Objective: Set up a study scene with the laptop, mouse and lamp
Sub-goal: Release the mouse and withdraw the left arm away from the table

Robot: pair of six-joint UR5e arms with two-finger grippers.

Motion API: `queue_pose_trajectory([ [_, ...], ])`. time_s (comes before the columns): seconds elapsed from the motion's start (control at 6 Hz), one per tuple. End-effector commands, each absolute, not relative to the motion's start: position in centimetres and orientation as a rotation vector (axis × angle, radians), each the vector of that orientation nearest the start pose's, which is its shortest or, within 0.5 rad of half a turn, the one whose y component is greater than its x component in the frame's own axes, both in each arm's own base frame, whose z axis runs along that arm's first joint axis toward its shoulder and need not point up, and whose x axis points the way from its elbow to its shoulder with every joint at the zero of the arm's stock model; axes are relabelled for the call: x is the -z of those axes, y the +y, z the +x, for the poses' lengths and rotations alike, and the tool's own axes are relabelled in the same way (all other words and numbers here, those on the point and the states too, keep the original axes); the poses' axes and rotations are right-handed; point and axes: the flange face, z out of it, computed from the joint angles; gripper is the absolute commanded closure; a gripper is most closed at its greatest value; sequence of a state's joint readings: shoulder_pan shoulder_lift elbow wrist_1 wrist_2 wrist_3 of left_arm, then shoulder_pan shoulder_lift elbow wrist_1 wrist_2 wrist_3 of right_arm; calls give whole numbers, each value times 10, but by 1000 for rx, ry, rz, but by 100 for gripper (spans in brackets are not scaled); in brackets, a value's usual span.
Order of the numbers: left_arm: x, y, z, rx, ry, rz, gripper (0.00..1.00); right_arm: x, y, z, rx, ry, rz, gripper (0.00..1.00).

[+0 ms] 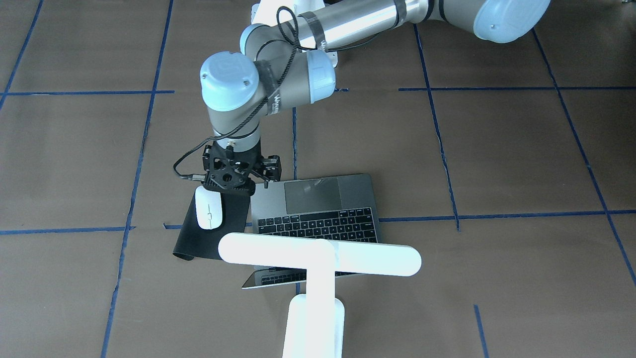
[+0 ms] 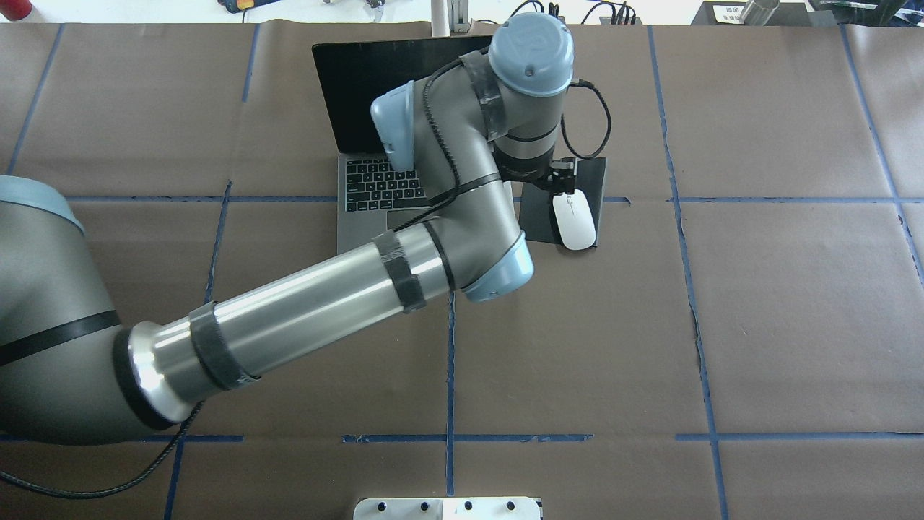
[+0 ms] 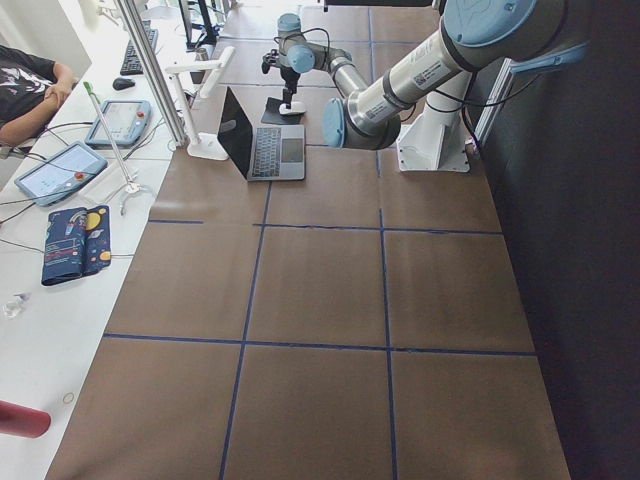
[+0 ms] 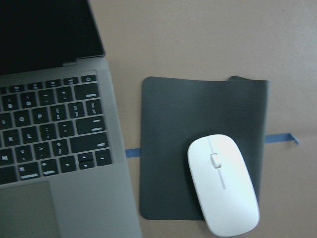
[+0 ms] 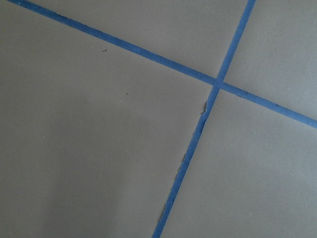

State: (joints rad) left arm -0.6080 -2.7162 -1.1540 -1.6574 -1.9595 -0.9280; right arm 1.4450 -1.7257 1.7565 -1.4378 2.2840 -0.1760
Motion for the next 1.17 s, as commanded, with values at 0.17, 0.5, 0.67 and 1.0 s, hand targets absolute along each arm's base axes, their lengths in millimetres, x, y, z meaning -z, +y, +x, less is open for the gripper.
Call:
queue_pose_trajectory([
  [0.17,-187,-518,475,-410,828,244,0,-628,-442,13,350,-711,177,0],
  [0.5,-249,-504,389,-533,776,330,0,-632,-439,13,356,-711,172,0],
  [0.67,-293,-505,331,-584,772,326,0,-638,-430,15,354,-711,162,0],
  [1.0,-386,-518,196,-488,792,246,0,-659,-408,26,288,-758,107,1],
])
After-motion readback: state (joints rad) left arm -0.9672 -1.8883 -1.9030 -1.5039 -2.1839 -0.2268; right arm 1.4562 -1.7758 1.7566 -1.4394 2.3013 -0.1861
